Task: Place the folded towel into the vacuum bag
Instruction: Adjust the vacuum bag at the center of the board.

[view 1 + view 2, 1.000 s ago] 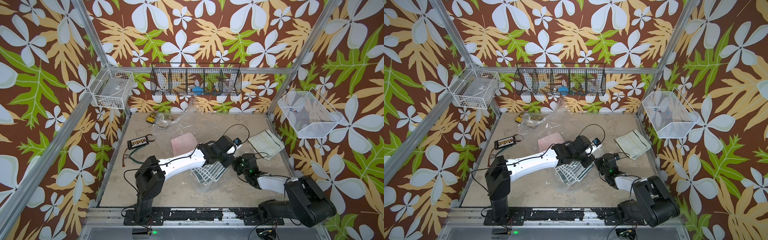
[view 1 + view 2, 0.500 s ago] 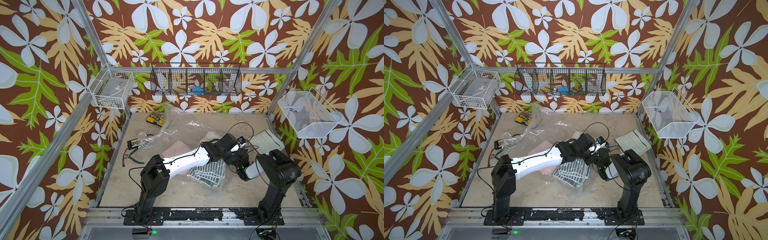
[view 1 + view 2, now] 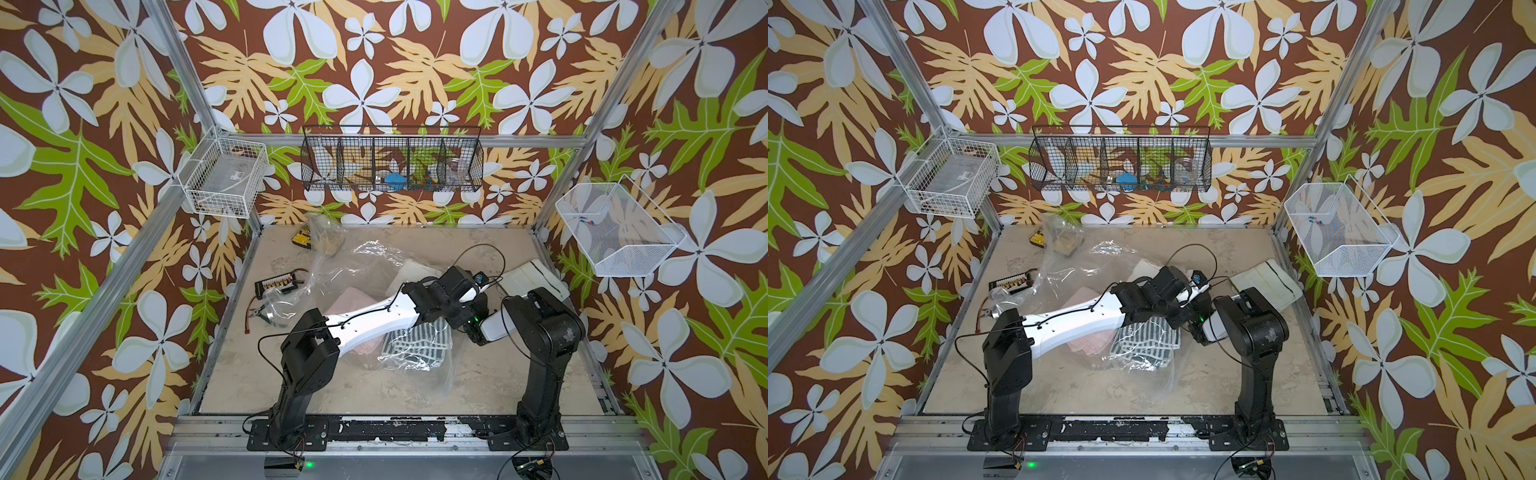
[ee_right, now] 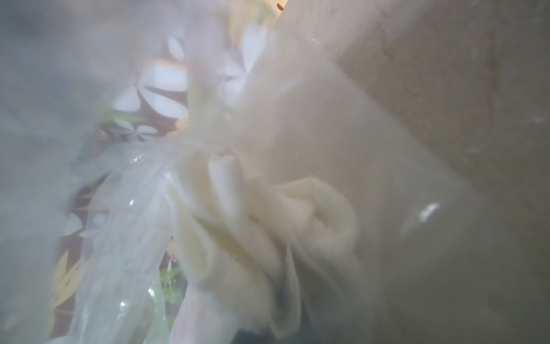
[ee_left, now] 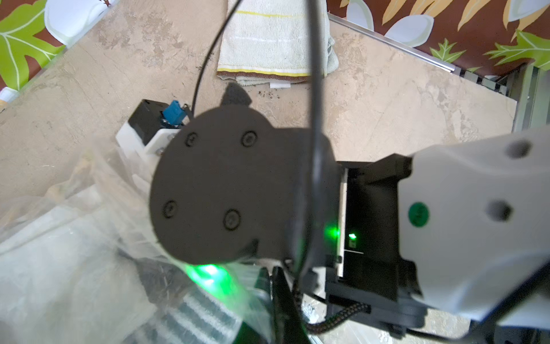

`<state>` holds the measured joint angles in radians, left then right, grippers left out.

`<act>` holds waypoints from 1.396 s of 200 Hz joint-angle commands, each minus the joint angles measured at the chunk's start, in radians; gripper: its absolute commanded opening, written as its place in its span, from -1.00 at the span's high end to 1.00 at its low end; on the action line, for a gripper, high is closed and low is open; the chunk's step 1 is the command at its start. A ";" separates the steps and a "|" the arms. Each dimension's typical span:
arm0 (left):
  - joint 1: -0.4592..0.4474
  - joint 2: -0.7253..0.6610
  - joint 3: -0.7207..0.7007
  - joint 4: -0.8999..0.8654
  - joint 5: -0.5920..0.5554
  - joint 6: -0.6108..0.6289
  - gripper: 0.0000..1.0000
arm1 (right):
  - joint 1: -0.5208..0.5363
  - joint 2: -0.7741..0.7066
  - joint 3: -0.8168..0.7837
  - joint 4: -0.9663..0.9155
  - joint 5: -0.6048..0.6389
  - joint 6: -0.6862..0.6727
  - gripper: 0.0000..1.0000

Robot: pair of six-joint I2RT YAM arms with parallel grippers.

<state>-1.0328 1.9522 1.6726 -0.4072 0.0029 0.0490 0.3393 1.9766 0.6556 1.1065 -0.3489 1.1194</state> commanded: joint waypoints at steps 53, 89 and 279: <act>0.075 -0.369 -0.338 0.162 0.072 -0.300 -0.12 | -0.055 -0.186 -0.163 -0.154 -0.040 0.037 -0.08; 0.079 -0.521 -0.597 0.176 -0.056 -0.527 -0.13 | -0.051 -0.233 -0.148 -0.331 -0.013 -0.009 -0.04; 0.282 -0.352 -0.995 0.505 -0.245 -0.752 -0.10 | 0.442 -0.792 -0.415 -0.774 0.226 0.154 0.48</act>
<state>-0.7662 1.5105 0.6243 0.0433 -0.2455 -0.7708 0.7654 1.2045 0.2398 0.3965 -0.1307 1.2797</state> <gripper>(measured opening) 0.548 0.256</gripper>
